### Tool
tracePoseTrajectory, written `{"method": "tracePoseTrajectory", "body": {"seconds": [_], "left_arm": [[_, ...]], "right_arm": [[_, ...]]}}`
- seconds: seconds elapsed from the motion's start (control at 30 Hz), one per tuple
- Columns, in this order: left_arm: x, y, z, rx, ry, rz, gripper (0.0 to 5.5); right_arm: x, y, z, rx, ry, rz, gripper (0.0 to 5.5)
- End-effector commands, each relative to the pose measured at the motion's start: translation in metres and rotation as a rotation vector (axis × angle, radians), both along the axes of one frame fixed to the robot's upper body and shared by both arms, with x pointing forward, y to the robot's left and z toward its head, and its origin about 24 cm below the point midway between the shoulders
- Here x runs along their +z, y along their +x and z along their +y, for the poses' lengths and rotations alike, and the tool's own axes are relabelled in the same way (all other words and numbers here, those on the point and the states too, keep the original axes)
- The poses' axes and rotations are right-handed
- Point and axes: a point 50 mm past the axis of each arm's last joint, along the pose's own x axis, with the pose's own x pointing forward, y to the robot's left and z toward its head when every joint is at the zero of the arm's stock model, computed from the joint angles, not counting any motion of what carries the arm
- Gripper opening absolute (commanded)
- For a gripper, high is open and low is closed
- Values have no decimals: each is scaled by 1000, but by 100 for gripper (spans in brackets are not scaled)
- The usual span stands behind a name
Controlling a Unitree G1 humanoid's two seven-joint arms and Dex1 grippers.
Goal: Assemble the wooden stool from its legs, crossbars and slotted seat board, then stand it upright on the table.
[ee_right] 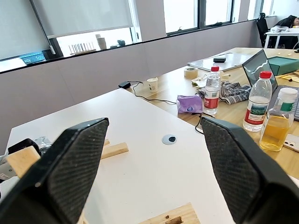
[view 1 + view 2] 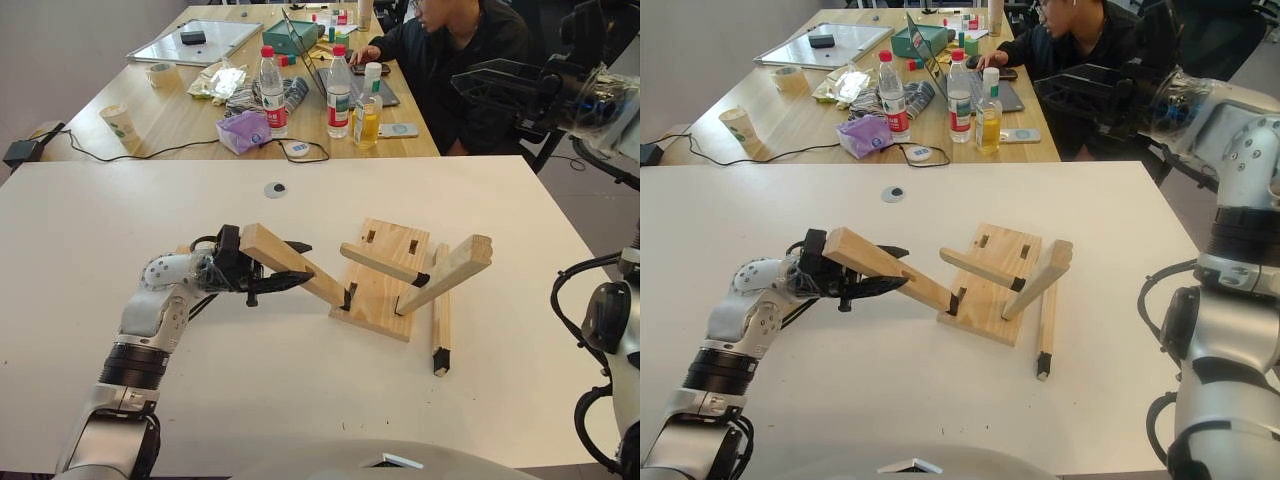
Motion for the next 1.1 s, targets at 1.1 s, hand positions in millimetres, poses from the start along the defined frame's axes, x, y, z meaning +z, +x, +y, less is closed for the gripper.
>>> {"method": "tracePoseTrajectory", "body": {"seconds": [1.1], "left_arm": [[6, 22, -29, 112, -64, 104, 203]], "right_arm": [[-13, -2, 11, 34, -29, 31, 362]]}}
